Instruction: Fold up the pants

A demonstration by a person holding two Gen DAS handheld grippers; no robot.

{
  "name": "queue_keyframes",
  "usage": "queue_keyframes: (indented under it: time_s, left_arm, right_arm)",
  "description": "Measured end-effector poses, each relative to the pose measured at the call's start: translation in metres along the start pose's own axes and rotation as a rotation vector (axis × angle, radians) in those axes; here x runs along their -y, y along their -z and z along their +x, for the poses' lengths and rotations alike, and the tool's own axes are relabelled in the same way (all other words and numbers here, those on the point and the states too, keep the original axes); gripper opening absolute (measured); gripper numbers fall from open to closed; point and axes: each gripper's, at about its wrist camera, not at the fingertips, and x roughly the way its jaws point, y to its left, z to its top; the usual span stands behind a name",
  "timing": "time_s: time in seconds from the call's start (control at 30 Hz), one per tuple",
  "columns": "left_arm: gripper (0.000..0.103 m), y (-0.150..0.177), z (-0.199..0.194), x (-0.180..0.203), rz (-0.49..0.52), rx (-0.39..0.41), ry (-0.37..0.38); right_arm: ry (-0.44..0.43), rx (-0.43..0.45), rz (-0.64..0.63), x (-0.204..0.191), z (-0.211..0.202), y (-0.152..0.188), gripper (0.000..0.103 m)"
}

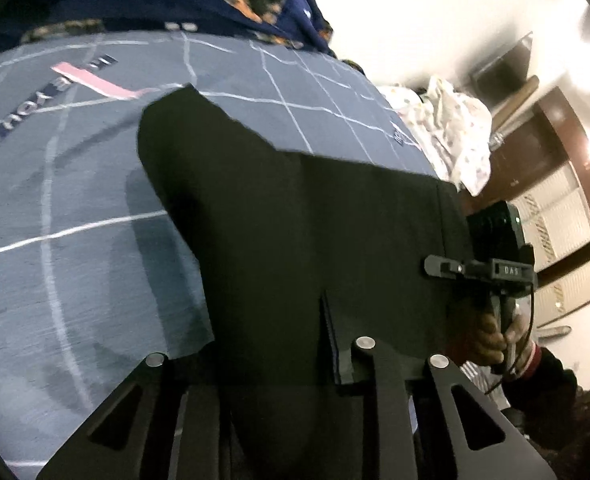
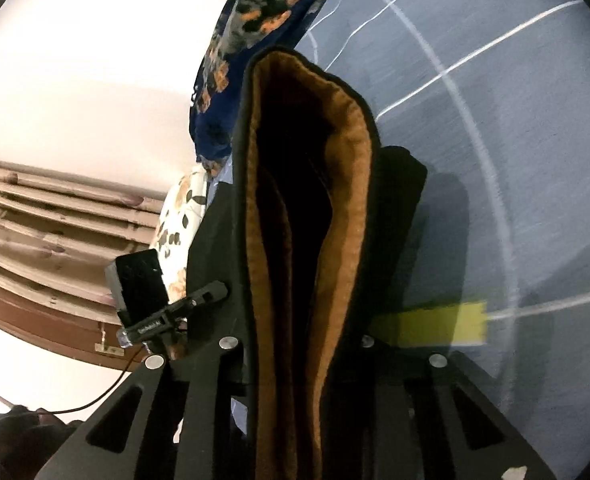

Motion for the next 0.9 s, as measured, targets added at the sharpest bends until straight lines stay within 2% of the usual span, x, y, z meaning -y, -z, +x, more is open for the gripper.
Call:
queue_keyframes:
  time_s: [0.1,0.27,0.9]
  left_arm:
    - [0.02,0.0,-0.012,-0.003,-0.017,0.027,-0.021]
    - [0.02,0.006,-0.035,-0.009,-0.027,0.07,-0.057]
    - [0.019,0.006,-0.112,-0.057,-0.097,0.231,-0.276]
  right_arm:
    - [-0.012,-0.011,0.029,-0.005,0.015,0.001,0.021]
    - [-0.022,-0.034,0.002,-0.025,0.03,-0.007,0.021]
    - [-0.051,-0.103,-0.06,-0.09,0.112,-0.028,0.021]
